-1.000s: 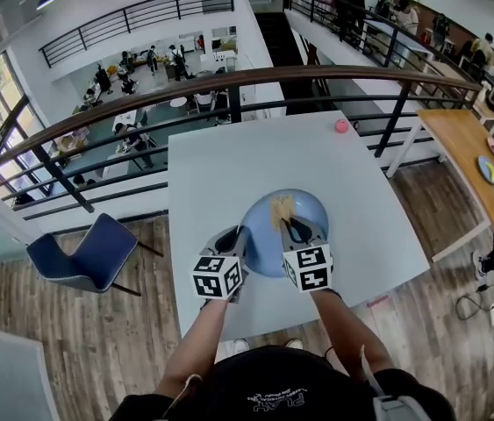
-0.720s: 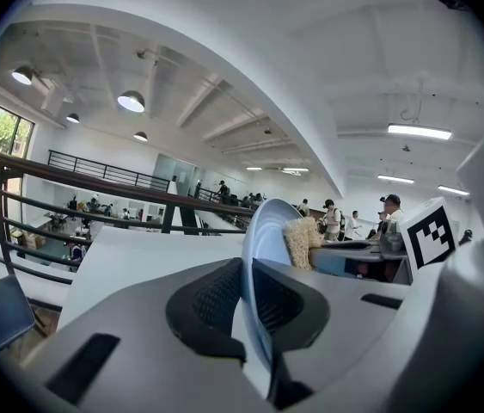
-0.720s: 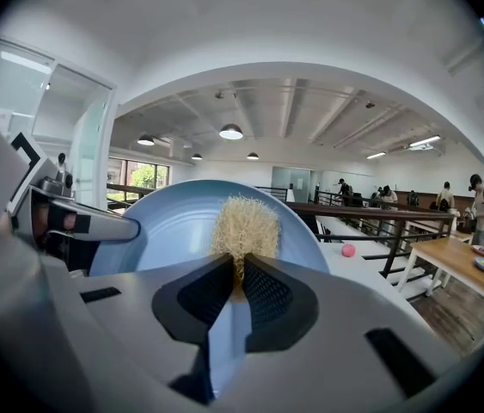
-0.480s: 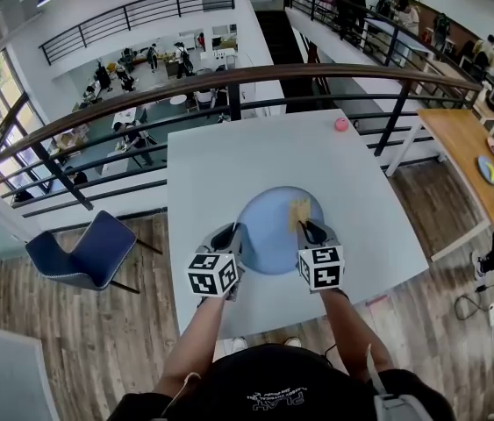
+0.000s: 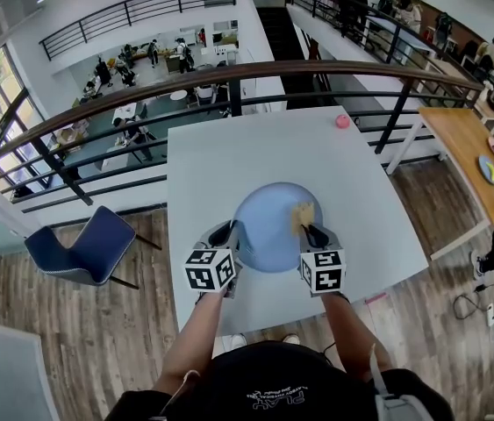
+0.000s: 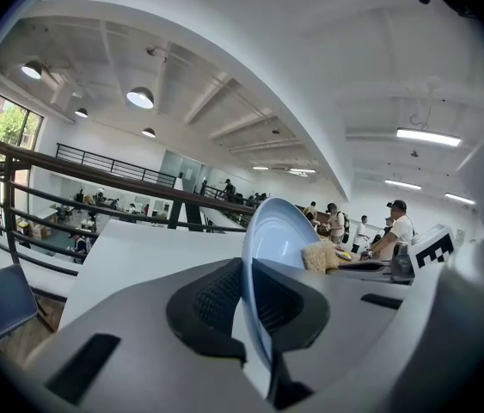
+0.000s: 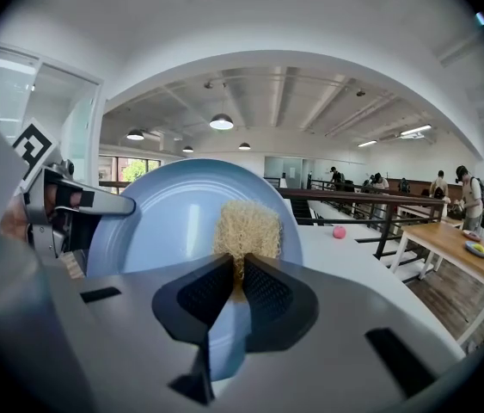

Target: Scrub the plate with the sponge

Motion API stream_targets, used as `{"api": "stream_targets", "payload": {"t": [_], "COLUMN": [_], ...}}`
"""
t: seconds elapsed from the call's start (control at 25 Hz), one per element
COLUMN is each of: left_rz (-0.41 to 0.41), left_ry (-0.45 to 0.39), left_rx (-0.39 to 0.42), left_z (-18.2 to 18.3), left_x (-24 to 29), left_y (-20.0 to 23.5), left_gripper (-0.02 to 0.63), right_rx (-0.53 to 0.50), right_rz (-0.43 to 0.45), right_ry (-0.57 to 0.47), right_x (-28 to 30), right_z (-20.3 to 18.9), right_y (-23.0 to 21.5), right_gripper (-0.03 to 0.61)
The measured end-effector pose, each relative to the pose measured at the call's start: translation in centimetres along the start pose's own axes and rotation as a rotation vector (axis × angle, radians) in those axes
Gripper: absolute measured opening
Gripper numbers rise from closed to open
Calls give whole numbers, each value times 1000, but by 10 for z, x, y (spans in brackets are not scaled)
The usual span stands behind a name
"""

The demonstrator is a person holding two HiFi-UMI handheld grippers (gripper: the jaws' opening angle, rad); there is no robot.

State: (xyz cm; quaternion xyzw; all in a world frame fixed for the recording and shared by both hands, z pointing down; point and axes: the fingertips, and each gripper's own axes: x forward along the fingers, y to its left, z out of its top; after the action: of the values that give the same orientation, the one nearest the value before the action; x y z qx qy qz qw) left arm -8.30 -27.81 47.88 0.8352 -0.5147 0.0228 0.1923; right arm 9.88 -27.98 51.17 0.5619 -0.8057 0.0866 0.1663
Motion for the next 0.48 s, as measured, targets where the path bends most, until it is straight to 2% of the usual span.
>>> {"api": "stream_targets", "payload": {"t": [0.12, 0.28, 0.48], "left_rz": [-1, 4, 12], "left_ry": [-10, -30, -41], "left_rx": [-27, -41, -45], "left_z": [0, 4, 4], "left_x": [-1, -3, -6], "left_y": [5, 9, 10], "left_gripper": [26, 25, 25], "right_rx": [-14, -75, -143], "right_rz": [47, 153, 231], "right_ry": [-28, -57, -43], "right_x": [-11, -23, -22], "right_z": [12, 26, 27], "right_y": [24, 72, 114], "right_gripper": [44, 45, 44]}}
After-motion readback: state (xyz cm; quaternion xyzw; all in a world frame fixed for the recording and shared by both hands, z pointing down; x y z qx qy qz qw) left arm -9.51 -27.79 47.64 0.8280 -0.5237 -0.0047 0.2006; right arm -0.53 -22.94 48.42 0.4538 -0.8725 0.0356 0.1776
